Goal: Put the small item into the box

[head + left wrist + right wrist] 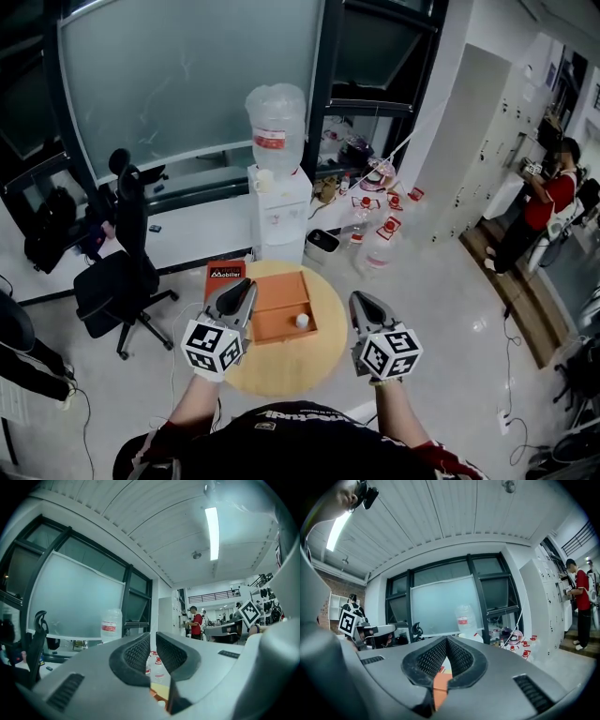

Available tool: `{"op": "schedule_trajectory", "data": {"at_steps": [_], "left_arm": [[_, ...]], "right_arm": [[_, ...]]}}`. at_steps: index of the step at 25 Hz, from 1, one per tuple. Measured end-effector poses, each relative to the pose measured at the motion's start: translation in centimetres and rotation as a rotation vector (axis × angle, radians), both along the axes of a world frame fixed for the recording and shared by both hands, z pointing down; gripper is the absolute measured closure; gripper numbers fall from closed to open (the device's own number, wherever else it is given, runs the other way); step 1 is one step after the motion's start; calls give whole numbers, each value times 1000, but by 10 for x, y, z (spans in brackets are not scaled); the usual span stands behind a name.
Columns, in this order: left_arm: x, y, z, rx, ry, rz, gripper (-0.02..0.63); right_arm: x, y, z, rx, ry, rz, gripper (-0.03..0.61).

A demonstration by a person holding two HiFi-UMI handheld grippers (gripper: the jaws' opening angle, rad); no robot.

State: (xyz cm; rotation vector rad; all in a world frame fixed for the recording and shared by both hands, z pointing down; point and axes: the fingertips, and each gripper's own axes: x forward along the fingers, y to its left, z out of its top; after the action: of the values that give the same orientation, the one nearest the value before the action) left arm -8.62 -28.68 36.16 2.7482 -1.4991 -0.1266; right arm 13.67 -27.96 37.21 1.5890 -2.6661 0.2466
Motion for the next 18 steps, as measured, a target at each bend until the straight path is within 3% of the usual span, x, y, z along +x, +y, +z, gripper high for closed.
{"op": "schedule_trajectory", "data": {"at_steps": [18], "left_arm": [[1, 0, 6, -7, 0, 2, 584]], "right_arm": [[6, 3, -4, 23, 34, 35, 551]]}}
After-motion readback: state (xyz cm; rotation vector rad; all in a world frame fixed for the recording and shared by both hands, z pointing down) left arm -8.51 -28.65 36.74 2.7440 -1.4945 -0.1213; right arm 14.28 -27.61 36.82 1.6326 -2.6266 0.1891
